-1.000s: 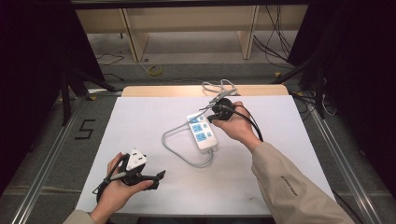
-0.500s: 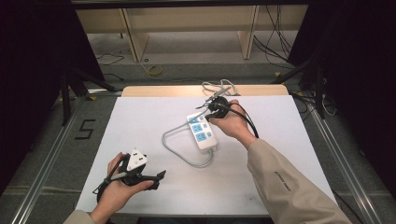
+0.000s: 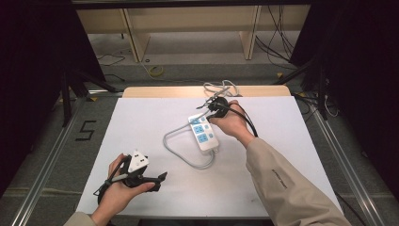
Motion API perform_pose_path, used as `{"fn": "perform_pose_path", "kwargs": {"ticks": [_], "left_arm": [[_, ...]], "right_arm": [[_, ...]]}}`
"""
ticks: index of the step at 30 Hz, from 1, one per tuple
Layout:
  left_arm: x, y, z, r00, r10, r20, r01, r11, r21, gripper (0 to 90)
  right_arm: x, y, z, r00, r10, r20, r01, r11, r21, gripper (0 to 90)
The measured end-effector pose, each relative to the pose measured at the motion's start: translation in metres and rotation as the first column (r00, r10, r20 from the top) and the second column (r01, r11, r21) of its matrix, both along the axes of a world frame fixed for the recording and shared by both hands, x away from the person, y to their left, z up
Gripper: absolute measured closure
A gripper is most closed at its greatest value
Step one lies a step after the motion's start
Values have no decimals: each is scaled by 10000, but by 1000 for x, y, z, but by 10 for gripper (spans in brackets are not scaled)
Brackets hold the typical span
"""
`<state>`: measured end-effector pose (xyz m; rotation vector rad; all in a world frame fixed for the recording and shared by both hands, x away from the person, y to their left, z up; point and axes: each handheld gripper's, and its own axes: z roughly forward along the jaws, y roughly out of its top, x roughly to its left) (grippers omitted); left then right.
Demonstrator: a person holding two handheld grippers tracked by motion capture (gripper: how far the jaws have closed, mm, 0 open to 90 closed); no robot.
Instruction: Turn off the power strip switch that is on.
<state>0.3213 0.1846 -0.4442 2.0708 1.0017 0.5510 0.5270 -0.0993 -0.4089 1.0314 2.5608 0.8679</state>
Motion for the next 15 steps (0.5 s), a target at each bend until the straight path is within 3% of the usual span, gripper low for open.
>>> {"fn": "perform_pose_path", "kwargs": {"ticks": [15], "left_arm": [[0,0,0,10000,-27,16,27,10000,8,113]], "right_arm": [[9,10,-6,9989,-71,-457,50,9989,-464,900]]}}
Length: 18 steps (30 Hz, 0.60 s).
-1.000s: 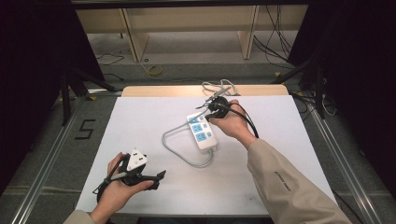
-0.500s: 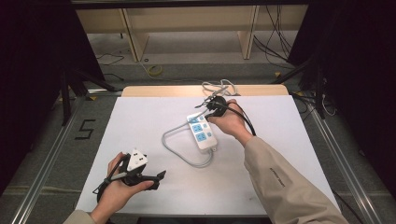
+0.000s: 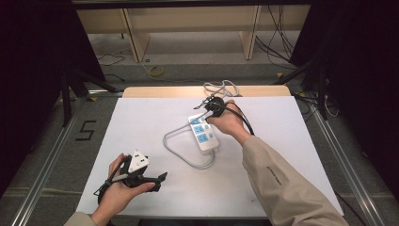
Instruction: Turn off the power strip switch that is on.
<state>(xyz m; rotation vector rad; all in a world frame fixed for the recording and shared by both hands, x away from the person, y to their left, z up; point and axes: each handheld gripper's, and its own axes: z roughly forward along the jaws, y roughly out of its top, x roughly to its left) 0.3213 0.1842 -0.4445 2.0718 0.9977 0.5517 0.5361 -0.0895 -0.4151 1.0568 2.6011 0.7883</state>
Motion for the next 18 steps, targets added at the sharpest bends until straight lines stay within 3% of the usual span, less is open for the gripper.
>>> {"fn": "perform_pose_path", "kwargs": {"ticks": [18], "left_arm": [[0,-1,0,10000,-38,-11,38,10000,33,113]], "right_arm": [[7,9,-9,9980,-88,-631,62,9991,-419,900]]}}
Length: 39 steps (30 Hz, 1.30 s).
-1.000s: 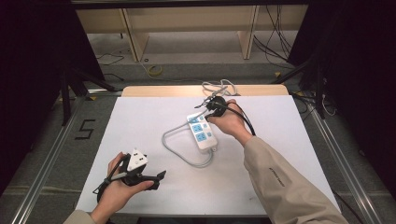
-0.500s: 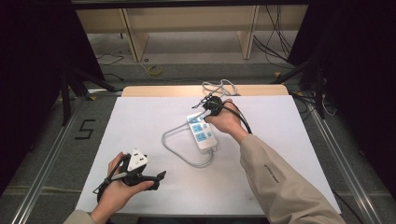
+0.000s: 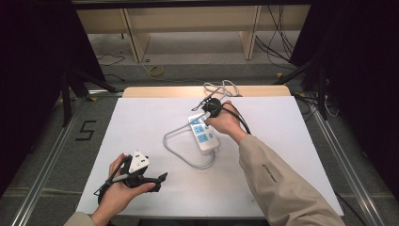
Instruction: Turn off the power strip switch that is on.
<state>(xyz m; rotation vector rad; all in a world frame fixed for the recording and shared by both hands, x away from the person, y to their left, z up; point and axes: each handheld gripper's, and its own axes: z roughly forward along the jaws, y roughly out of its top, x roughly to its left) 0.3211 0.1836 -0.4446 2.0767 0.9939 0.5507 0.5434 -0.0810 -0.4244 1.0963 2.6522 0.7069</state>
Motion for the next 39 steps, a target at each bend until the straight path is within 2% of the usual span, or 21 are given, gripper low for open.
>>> {"fn": "perform_pose_path", "kwargs": {"ticks": [11,24,28,39], "left_arm": [[0,0,0,10000,4,5,-4,10000,-38,113],[0,1,0,10000,-18,7,18,10000,-43,114],[0,0,0,10000,-37,11,37,10000,-47,114],[0,1,0,10000,-48,18,48,10000,-22,114]], "right_arm": [[6,4,-10,9997,-134,-223,132,9999,-86,900],[9,10,-12,9984,-210,-525,197,9995,-257,900],[9,10,-11,9981,-213,-570,183,9985,-524,900],[11,13,-10,9964,-306,-792,246,9969,-750,900]]}}
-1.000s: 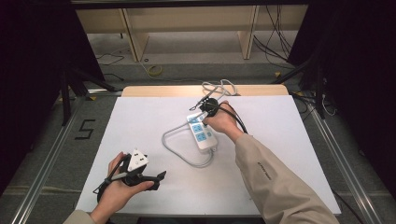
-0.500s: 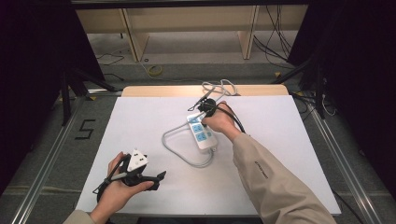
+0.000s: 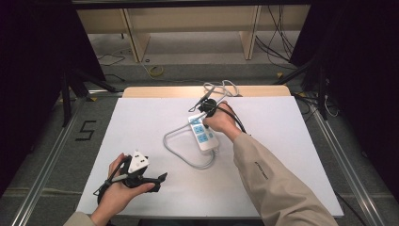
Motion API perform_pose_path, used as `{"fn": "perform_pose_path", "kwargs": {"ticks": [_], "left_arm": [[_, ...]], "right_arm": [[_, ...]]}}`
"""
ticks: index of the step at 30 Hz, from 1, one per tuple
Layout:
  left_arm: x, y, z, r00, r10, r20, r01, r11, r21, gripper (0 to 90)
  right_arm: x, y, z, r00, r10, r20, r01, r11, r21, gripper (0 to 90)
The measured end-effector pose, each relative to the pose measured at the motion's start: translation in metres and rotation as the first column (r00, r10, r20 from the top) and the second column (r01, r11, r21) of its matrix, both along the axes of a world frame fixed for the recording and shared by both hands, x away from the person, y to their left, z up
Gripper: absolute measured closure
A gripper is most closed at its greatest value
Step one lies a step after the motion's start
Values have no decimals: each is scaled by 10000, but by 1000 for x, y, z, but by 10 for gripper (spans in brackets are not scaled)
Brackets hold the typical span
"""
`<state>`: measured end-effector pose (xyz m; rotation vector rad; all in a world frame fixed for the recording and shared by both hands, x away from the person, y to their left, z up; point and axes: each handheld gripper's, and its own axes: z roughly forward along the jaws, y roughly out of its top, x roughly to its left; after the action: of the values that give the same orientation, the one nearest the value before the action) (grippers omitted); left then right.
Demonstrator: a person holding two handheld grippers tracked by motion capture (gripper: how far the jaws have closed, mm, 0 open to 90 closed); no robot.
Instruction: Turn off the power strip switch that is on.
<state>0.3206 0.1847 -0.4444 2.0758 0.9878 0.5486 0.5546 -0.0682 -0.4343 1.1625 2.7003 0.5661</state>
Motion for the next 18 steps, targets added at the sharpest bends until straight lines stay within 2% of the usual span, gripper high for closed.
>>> {"fn": "perform_pose_path", "kwargs": {"ticks": [9,16,18], "left_arm": [[0,0,0,10000,3,1,-3,10000,-1,114],[0,0,0,10000,-3,21,3,10000,-14,114],[0,0,0,10000,3,17,-3,10000,-18,114]], "right_arm": [[1,2,1,9999,-24,-163,21,9999,-171,900],[1,6,1,9999,130,-47,-133,9985,-529,900],[1,8,2,10000,-9,-70,5,9986,-536,900]]}}
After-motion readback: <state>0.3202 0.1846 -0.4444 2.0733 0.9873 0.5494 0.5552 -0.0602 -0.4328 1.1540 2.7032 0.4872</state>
